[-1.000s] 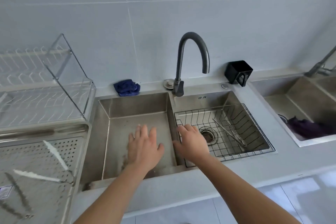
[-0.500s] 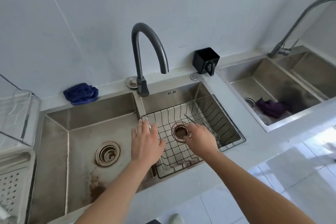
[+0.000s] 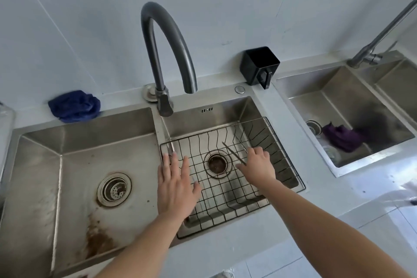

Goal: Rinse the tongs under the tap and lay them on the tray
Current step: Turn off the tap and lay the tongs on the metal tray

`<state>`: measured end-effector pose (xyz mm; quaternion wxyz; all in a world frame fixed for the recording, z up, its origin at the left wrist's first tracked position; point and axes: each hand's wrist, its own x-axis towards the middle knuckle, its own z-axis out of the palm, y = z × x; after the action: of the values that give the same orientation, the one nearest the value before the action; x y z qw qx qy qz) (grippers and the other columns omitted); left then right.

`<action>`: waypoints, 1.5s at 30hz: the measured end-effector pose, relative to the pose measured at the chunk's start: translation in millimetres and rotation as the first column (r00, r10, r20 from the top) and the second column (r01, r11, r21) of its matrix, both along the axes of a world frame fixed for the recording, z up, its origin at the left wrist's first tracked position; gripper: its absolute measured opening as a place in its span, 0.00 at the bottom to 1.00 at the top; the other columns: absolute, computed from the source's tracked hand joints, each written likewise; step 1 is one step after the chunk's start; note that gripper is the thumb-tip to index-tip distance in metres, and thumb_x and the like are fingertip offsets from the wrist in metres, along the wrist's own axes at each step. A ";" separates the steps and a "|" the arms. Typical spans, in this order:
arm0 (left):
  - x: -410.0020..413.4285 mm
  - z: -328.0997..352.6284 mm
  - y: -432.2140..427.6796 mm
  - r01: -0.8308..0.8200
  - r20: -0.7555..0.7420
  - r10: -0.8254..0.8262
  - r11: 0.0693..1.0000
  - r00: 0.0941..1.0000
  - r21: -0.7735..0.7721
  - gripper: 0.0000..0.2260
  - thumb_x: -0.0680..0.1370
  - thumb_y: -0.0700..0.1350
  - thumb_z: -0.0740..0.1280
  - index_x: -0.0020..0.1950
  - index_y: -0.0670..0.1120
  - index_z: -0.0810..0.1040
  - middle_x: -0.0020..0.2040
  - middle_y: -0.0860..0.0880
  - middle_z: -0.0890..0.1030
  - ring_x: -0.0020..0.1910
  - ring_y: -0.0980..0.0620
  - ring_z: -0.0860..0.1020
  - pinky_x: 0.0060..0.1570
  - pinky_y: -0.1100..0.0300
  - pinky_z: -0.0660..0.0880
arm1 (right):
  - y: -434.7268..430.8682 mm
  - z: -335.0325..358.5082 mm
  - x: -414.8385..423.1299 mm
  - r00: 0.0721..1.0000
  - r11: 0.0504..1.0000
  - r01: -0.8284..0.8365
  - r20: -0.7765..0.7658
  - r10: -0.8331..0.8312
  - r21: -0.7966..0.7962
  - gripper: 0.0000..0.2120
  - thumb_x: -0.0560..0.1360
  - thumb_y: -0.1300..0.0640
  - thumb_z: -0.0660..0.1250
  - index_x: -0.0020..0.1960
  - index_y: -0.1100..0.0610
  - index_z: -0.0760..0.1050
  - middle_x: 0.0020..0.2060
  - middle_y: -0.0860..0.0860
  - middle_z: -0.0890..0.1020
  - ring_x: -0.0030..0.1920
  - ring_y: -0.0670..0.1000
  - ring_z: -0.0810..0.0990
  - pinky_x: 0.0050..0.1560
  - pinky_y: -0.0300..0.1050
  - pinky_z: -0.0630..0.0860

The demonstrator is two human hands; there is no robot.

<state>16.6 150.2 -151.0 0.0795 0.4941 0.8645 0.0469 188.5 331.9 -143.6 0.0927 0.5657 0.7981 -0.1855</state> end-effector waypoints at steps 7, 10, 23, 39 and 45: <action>2.3 -2.1 2.0 -0.020 -0.045 0.018 0.999 0.999 -0.030 0.35 0.76 0.59 0.61 0.81 0.46 0.61 0.82 0.37 0.57 0.82 0.36 0.48 0.79 0.40 0.55 | 9.4 -14.4 -1.9 0.997 0.997 -0.072 0.028 0.072 0.008 0.31 0.81 0.44 0.67 0.76 0.60 0.64 0.71 0.57 0.72 0.71 0.58 0.69 0.66 0.51 0.74; 3.6 -1.1 2.7 -0.028 -0.059 0.025 0.998 0.998 -0.049 0.35 0.76 0.58 0.61 0.81 0.46 0.61 0.82 0.38 0.56 0.82 0.36 0.48 0.79 0.40 0.54 | 10.3 -13.1 0.0 0.996 0.996 -0.085 -0.004 0.085 0.027 0.22 0.81 0.50 0.66 0.70 0.59 0.69 0.68 0.55 0.74 0.68 0.57 0.71 0.62 0.49 0.74; 4.9 7.3 0.4 -0.044 -0.040 0.042 0.997 0.998 -0.058 0.35 0.78 0.59 0.60 0.82 0.46 0.58 0.83 0.38 0.54 0.82 0.38 0.48 0.80 0.41 0.52 | -21.5 21.6 24.4 0.983 0.998 -0.046 -0.177 0.053 0.044 0.23 0.74 0.48 0.68 0.65 0.57 0.74 0.61 0.53 0.76 0.61 0.54 0.74 0.47 0.45 0.70; 21.4 68.4 -64.2 -0.410 0.005 0.415 0.897 0.910 0.168 0.32 0.80 0.56 0.64 0.80 0.43 0.62 0.80 0.36 0.60 0.80 0.37 0.58 0.78 0.41 0.58 | -54.5 71.5 -4.0 0.859 0.933 -0.322 -0.363 0.360 0.163 0.22 0.73 0.46 0.69 0.64 0.54 0.76 0.56 0.49 0.76 0.56 0.52 0.76 0.43 0.45 0.75; 11.1 93.8 -115.4 -0.504 -0.020 0.519 0.838 0.855 0.209 0.32 0.81 0.55 0.64 0.81 0.44 0.59 0.81 0.36 0.58 0.81 0.38 0.55 0.79 0.41 0.55 | -87.4 87.5 -39.3 0.767 0.879 -0.445 -0.435 0.473 0.171 0.25 0.73 0.47 0.69 0.68 0.54 0.75 0.57 0.48 0.76 0.57 0.52 0.76 0.45 0.45 0.75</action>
<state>27.7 34.8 -57.3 -0.0177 0.2522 0.9584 0.1325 149.2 244.5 -56.1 -0.0747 0.2949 0.9154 -0.2637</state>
